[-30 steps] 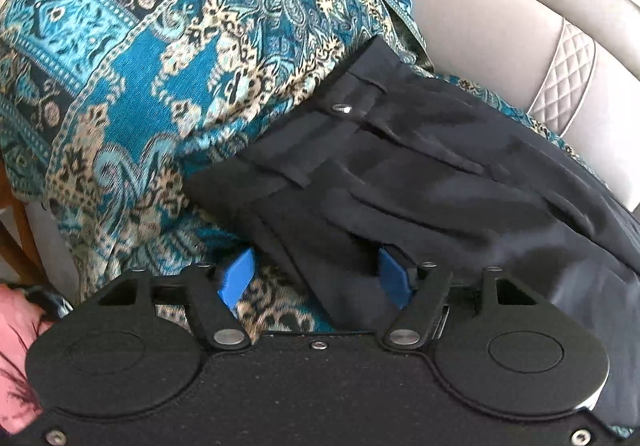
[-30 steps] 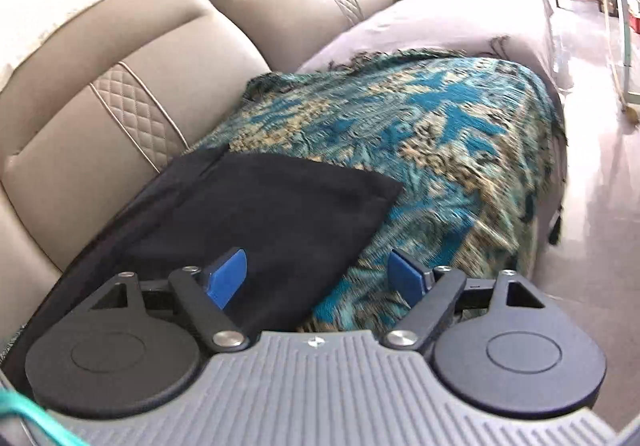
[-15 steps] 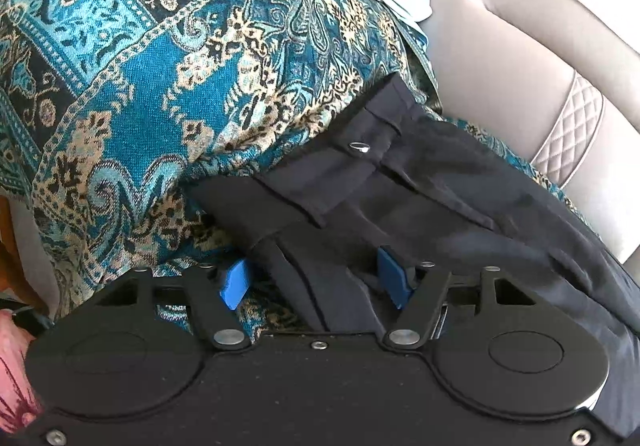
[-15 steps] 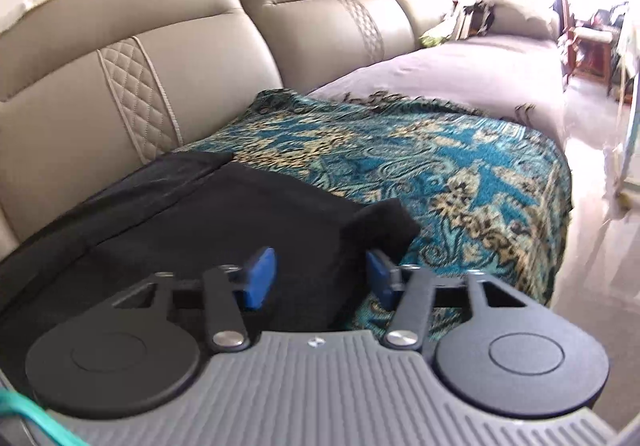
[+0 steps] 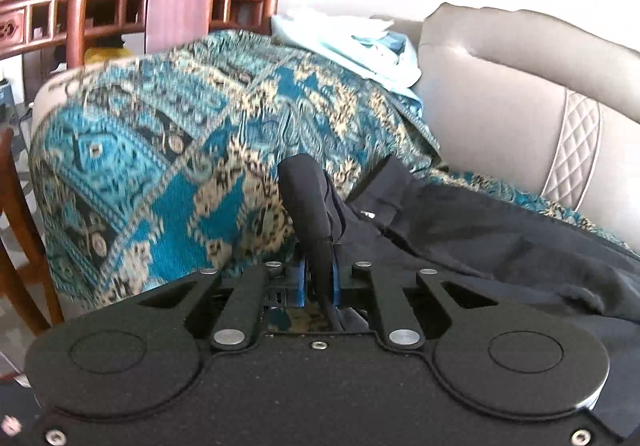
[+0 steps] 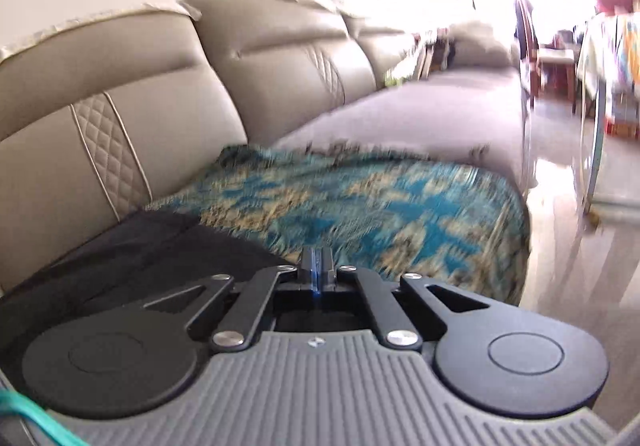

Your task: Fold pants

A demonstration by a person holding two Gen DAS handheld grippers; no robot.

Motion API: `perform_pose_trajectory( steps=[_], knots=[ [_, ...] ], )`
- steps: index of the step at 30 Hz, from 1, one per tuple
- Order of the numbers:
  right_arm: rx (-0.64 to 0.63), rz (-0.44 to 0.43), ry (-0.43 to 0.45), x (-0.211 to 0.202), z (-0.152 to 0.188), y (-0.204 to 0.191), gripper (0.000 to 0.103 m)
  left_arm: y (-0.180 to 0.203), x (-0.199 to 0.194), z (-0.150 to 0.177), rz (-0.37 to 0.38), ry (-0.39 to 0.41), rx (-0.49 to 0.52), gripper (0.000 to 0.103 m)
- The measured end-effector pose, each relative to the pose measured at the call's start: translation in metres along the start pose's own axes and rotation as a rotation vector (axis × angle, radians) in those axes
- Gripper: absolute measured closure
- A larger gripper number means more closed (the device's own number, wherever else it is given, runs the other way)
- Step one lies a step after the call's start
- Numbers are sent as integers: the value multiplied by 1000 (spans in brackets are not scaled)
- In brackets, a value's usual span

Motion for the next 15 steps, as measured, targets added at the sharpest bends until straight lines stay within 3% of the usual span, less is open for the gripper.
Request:
perform_pose_trajectory(
  steps=[4, 6, 8, 10, 12, 14, 15],
  knots=[
    [-2, -28, -128, 10, 16, 16, 99, -1, 1, -5, 1, -32, 33, 91],
    [116, -97, -221, 19, 22, 28, 88, 0, 4, -2, -7, -50, 45, 91],
    [276, -152, -272, 24, 25, 41, 84, 0, 6, 2, -17, -65, 48, 91],
    [383, -154, -293, 28, 28, 52, 80, -1, 9, 7, -27, -78, 46, 91],
    [423, -135, -285, 29, 26, 59, 56, -2, 12, 11, -34, -88, 46, 90],
    [422, -141, -279, 32, 25, 58, 42, -2, 13, 14, -39, -94, 53, 90],
    [410, -146, -281, 34, 25, 55, 40, -2, 13, 15, -40, -97, 57, 90]
  ],
)
Point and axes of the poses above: each gripper's, at about its wrist camera, not at the fingertips, and x roughly the way its jaws point, y to its right, z to its underside, the point moved 8 cm from there along x, roughly the way its jaws point, and after that the axes turned 1 degree about z, right-handed, at the moved point
